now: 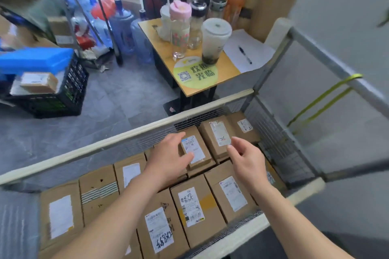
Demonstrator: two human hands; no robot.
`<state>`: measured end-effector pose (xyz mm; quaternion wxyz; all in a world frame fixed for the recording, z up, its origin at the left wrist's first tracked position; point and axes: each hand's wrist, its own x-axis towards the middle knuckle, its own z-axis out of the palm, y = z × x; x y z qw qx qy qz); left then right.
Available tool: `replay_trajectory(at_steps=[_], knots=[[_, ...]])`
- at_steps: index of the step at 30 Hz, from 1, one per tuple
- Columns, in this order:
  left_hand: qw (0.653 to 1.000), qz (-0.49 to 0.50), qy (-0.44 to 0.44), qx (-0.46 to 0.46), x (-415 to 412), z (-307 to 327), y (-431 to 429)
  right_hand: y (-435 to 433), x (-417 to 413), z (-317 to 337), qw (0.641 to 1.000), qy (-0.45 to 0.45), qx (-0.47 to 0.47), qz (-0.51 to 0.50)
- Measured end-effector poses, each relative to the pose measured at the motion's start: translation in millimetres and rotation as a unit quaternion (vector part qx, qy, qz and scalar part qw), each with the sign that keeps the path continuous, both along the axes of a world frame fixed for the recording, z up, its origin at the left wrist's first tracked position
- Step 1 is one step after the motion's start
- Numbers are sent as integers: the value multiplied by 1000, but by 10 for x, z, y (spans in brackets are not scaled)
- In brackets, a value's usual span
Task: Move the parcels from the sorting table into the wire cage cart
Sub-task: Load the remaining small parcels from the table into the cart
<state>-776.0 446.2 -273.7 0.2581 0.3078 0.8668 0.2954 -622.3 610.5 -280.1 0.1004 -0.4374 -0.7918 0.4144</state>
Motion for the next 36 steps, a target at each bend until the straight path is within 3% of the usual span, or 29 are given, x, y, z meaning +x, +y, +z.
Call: replay_trajectory(at_steps=[6, 10, 16, 36], knots=[[968, -161, 188, 37, 409, 953, 432, 73, 813, 924, 984, -82, 157, 17], [937, -238, 251, 56, 890, 1386, 811, 275, 1525, 1415, 964, -185, 194, 1], [889, -332, 298, 103, 1888, 1796, 1385, 549, 2704, 1919, 942, -260, 203, -67], [781, -516, 322, 139, 5683, 2148, 2800, 844, 6394, 2269, 875, -267, 215, -341]])
